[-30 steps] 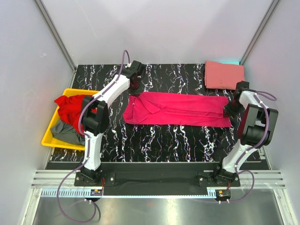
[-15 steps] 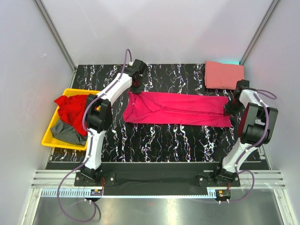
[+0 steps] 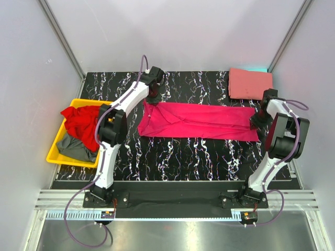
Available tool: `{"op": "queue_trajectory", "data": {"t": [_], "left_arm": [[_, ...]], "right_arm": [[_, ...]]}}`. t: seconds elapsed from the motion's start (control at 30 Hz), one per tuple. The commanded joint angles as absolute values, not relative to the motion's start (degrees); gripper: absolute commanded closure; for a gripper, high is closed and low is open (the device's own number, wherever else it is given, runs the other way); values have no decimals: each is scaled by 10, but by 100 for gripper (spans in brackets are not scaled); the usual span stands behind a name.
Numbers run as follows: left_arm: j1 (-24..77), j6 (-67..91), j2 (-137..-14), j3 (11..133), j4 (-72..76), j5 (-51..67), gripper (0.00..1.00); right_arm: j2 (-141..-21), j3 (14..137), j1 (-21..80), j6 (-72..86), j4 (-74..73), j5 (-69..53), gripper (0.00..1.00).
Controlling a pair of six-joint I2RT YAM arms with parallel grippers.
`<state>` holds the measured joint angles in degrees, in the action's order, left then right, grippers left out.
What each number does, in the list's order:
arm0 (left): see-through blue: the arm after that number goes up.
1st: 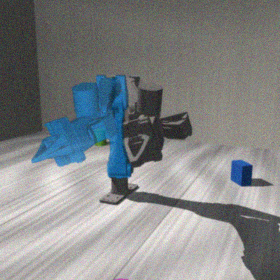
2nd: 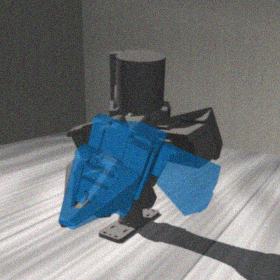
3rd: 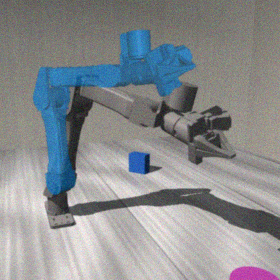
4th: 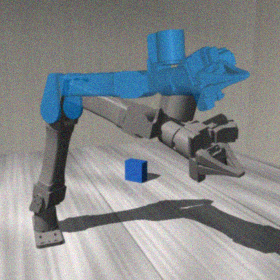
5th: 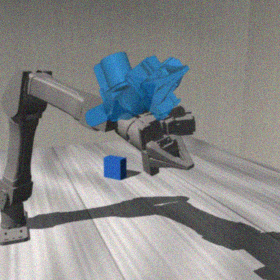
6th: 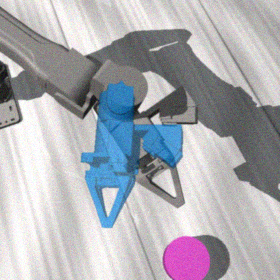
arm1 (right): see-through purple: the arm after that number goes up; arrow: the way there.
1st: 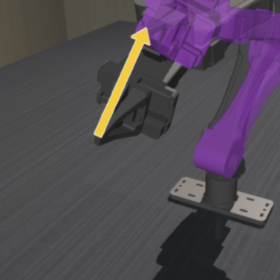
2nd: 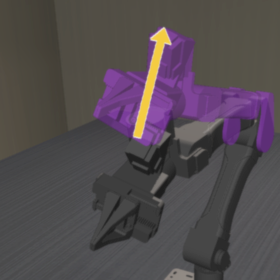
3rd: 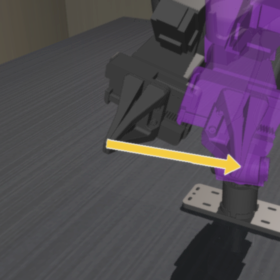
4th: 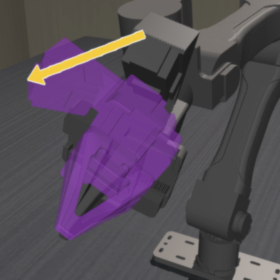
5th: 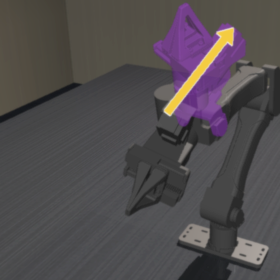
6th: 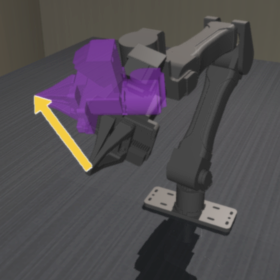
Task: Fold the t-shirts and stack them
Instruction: Fold the tshirt
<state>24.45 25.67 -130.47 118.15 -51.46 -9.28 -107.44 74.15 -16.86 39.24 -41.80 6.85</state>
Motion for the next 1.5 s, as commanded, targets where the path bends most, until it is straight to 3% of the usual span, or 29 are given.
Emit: {"op": "queue_trajectory", "data": {"t": [0.0,0.53,0.6,0.67,0.93,1.07,1.2,1.47], "left_arm": [[238,250,-1311,1215,-512,-111,100],[237,246,-1329,1224,-502,-126,100],[236,251,-1333,1230,-507,-130,91],[234,260,-1339,1238,-522,-141,90],[229,239,-1295,1266,-490,-99,56],[229,234,-1260,1275,-501,-70,52],[231,246,-1177,1156,-485,-22,52],[238,270,-1062,916,-424,6,52]], "right_arm": [[-1056,770,-165,395,-408,83,100],[-1083,798,-159,382,-394,89,97],[-1085,810,-159,386,-410,109,87],[-1090,827,-159,395,-434,116,77],[-1057,842,-152,371,-460,105,63],[-1001,781,-151,381,-451,74,61],[-993,728,-151,388,-412,27,64],[-1078,737,-165,397,-426,84,66]]}}
